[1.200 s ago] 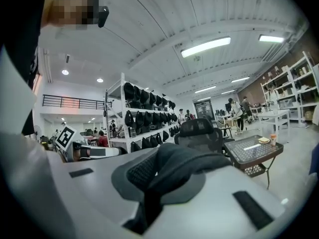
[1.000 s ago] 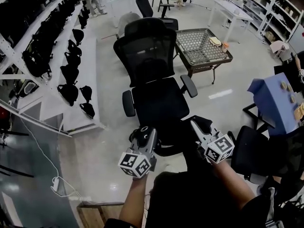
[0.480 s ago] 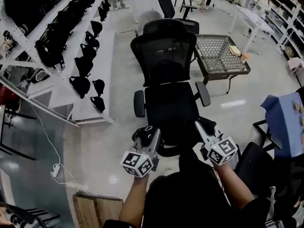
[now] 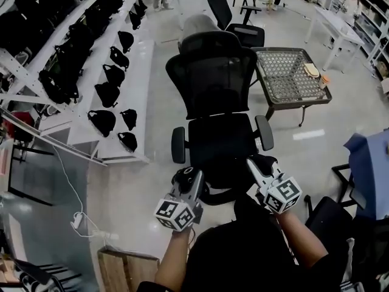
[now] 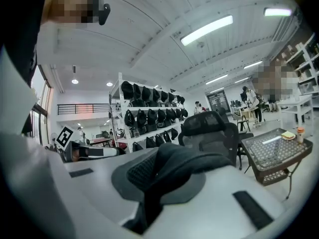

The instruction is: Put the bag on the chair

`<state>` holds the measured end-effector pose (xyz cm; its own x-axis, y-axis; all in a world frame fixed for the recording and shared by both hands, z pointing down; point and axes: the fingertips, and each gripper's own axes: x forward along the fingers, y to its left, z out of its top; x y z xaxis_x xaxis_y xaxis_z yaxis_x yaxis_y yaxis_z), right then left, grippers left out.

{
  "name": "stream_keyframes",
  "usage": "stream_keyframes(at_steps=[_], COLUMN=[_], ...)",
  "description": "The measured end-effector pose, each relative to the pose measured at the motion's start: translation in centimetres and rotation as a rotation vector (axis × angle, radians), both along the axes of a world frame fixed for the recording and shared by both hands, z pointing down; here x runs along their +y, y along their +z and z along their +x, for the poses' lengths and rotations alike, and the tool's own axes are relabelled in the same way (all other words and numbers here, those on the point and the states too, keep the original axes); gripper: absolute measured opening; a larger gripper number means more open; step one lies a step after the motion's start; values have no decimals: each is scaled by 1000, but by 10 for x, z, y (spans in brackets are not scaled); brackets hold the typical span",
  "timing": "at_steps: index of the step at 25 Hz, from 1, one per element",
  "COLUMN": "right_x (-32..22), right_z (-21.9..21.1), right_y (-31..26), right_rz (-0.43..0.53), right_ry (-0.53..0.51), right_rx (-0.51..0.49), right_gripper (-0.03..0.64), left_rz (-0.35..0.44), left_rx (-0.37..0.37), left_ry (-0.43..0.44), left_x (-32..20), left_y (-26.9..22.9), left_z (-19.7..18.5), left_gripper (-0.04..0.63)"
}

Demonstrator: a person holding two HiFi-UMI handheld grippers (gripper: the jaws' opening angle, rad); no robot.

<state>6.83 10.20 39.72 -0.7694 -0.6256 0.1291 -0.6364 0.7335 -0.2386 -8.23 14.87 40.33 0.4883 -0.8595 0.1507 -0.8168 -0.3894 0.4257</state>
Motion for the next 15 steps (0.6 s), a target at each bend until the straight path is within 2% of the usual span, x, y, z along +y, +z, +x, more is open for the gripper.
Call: stream_keyframes(at_steps=[7, 15], right_x=[-60, -124], right_z=[14, 24], right_y=[11, 18], right_rz=[-42, -71], right_ry=[-33, -93], right_rx=[-6, 2], right_gripper=[20, 20], left_rz=[-51, -71], left_rx=[8, 1], left_ry=[-31, -81], left_x=[-61, -120], left_y=[15, 19], left_z=[14, 27], left_gripper=[20, 20])
